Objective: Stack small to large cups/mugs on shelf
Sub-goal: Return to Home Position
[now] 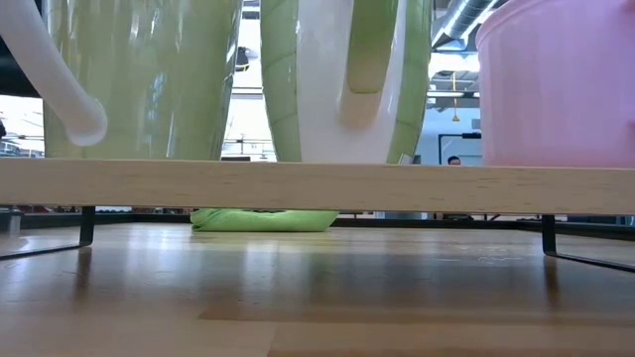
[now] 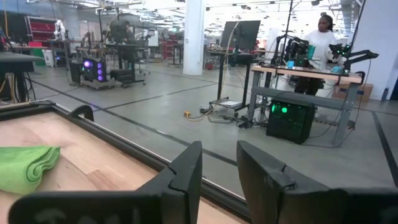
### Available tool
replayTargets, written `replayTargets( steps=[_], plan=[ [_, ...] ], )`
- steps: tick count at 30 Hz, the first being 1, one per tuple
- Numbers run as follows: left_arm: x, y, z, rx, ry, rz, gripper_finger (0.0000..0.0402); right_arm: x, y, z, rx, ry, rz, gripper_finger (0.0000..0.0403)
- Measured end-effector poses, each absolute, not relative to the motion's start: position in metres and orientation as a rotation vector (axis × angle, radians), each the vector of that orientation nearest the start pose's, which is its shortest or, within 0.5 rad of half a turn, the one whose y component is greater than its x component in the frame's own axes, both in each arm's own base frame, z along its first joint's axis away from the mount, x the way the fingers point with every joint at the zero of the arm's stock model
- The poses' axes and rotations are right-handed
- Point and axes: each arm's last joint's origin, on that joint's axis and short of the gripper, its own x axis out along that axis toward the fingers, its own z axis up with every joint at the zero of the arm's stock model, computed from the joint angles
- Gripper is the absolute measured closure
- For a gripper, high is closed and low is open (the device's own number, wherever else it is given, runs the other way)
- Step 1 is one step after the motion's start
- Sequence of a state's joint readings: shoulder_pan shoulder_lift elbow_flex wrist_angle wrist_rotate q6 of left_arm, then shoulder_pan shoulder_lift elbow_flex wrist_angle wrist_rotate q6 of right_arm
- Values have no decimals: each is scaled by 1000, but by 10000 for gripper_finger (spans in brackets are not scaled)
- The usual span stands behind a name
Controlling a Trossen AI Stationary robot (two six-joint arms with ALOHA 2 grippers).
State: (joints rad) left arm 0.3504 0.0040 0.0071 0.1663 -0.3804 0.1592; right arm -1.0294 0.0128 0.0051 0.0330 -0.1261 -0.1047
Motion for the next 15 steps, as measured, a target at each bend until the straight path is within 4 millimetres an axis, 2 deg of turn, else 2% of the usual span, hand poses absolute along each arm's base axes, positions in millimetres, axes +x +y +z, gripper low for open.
replayTargets(
  steps=[7, 15],
  plan=[
    [85, 42, 180, 189, -86, 742, 235, 54, -82, 167, -112, 26, -904, 280],
    [85, 42, 179, 154, -92, 739, 235, 54, -82, 167, -112, 25, -903, 280]
  ],
)
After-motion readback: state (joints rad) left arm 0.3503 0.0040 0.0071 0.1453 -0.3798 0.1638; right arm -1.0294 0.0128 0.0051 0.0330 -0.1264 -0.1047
